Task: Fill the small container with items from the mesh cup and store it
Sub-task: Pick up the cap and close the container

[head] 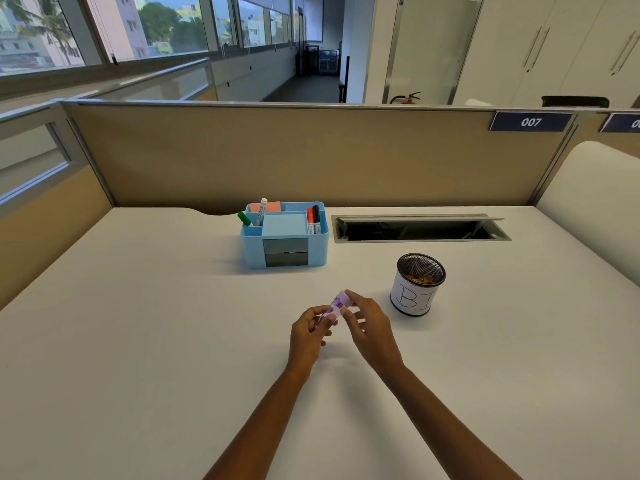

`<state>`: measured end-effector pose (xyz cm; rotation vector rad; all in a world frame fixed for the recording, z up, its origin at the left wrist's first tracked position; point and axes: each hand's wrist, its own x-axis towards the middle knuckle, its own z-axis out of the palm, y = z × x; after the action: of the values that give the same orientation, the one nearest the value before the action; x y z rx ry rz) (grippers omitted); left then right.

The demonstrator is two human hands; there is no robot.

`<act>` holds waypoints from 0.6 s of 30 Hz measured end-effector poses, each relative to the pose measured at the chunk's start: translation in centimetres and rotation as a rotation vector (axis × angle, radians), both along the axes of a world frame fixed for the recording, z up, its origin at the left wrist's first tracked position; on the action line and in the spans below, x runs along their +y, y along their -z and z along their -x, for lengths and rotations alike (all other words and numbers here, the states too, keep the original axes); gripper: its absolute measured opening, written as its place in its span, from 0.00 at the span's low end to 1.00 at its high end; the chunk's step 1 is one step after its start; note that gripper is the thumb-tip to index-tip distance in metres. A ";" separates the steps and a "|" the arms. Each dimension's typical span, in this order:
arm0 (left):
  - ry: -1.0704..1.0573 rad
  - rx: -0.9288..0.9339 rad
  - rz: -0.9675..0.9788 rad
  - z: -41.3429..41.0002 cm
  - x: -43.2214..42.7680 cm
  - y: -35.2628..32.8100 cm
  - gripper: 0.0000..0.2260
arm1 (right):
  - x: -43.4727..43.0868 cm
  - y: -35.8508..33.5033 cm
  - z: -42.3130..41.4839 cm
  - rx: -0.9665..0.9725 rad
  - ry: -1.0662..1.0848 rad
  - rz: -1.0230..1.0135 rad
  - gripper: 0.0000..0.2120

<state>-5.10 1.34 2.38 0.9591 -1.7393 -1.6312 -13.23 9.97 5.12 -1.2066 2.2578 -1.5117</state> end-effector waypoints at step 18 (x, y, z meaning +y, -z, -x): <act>0.130 -0.028 0.014 -0.6 -0.9 -0.1 0.11 | -0.1 -1.5 3.2 -0.060 -0.187 -0.145 0.11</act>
<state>-4.49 0.44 2.48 0.8822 -1.8634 -1.6912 -16.44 9.91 6.57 -1.2717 2.1093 -1.2759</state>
